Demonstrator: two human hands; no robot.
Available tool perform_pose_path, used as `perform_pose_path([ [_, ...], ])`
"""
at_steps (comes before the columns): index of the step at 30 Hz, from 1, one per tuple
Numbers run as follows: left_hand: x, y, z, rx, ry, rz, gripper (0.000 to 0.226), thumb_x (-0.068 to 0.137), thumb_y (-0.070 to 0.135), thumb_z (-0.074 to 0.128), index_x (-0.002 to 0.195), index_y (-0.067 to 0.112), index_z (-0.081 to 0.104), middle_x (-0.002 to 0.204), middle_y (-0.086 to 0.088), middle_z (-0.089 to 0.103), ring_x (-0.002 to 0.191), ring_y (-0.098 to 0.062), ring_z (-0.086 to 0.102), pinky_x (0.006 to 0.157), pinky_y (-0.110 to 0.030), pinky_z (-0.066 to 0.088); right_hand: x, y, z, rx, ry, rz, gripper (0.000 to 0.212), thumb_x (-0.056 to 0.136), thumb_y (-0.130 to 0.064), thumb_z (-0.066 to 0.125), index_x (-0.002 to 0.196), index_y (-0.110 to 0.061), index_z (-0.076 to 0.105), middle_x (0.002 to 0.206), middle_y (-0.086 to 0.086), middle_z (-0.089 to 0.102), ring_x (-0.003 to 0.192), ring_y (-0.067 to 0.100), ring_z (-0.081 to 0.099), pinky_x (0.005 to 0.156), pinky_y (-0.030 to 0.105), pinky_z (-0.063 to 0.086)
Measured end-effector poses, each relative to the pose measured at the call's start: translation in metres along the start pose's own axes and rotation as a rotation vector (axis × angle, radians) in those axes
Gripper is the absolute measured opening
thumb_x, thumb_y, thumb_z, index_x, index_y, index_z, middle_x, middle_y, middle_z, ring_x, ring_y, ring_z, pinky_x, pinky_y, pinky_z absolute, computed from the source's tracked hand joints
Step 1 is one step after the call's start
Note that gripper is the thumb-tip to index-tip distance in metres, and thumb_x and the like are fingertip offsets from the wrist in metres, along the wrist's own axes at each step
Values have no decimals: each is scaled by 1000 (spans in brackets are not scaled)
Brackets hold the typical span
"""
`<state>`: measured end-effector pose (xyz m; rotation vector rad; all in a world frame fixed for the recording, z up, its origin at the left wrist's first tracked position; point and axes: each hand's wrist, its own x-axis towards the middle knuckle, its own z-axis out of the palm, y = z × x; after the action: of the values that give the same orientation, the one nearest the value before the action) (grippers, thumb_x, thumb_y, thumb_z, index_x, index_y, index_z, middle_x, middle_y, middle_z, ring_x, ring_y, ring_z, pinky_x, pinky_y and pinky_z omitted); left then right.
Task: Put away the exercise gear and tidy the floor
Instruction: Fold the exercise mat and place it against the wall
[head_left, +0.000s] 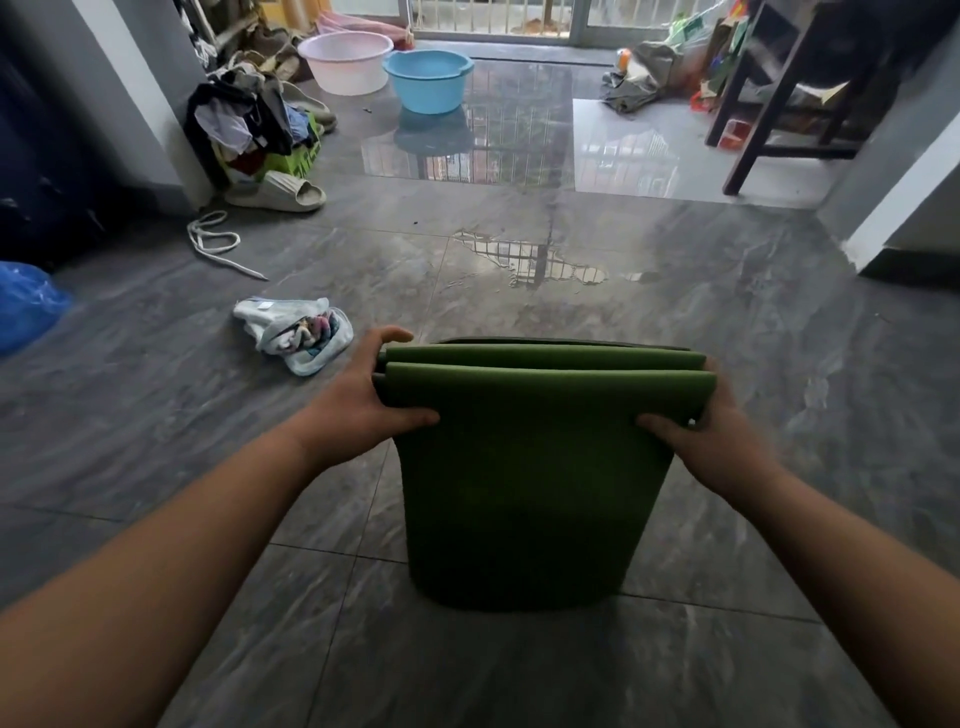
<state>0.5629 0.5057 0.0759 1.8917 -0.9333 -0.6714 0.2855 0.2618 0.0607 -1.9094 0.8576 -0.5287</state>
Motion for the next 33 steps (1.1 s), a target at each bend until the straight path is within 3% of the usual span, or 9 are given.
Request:
perform_pose_path([
  [5,-9,9,4,-142,240,81,77,71,5,84,128,38,44,114,7,52,100,-4,57,79,-20,56,-10,6,8,91,103,-60,58,87,-19,71,132,-35,38,119,-6,54,109,16,54,92,37,45],
  [8,-13,9,10,-128,240,94,64,74,4,81,124,30,50,112,8,58,97,8,59,75,-10,51,-15,11,13,76,103,-70,57,89,-16,69,136,-27,39,117,-8,54,112,16,53,94,38,47],
  [14,-3,-6,26,-132,246,81,48,82,7,76,109,36,49,105,9,62,92,13,61,79,-10,49,-10,20,28,37,138,-21,62,91,-16,66,145,-18,35,109,-29,48,97,-7,54,87,22,43],
  [17,6,-5,22,-125,240,56,47,83,12,76,114,35,49,109,9,62,99,8,60,90,-20,52,-3,16,25,48,140,-32,62,92,-18,66,144,-19,34,114,-26,50,103,-16,51,89,17,44],
  [19,9,13,18,-120,263,59,49,85,9,73,120,30,47,110,13,59,99,12,57,88,-12,49,-2,6,15,80,147,12,61,91,-21,67,144,-21,35,118,-21,52,106,-14,52,91,24,46],
  [23,-6,75,8,-192,287,-4,53,85,12,73,120,38,43,115,19,53,103,14,54,82,-5,46,-21,-43,-15,126,214,75,60,90,-16,69,142,-15,40,116,-16,55,100,-17,54,82,8,46],
  [25,-20,112,0,-215,284,-78,59,84,11,74,124,36,39,116,18,51,102,14,54,80,-4,46,-37,-78,-41,168,213,132,57,88,-14,71,139,-15,44,116,-9,58,99,-14,56,81,10,48],
  [30,-58,217,-47,-137,-36,-402,74,72,7,84,132,33,49,122,0,58,107,-14,61,78,-27,55,-67,-185,-144,73,-62,365,61,72,-7,84,119,-29,53,104,-5,62,93,8,62,88,37,54],
  [33,-91,281,-59,-230,-269,-698,59,74,1,81,116,36,58,116,-4,63,104,-25,65,72,-46,60,-97,-238,-194,-84,-185,560,68,71,-11,84,126,-33,49,104,-1,59,84,13,58,72,41,57],
])
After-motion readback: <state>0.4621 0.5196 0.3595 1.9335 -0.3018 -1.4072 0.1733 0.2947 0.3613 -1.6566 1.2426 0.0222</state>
